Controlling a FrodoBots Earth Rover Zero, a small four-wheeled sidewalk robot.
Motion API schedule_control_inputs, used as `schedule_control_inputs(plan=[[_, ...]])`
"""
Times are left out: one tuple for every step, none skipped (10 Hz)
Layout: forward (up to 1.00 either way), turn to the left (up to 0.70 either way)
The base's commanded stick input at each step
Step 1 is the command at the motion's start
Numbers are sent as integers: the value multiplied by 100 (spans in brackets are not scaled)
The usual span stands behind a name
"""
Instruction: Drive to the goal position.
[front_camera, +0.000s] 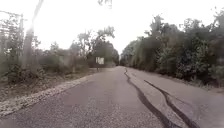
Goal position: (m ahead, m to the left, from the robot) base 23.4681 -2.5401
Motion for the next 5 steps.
schedule_control_inputs(plan=[[70, 0], [70, 0], [70, 0], [70, 0], [70, 0]])
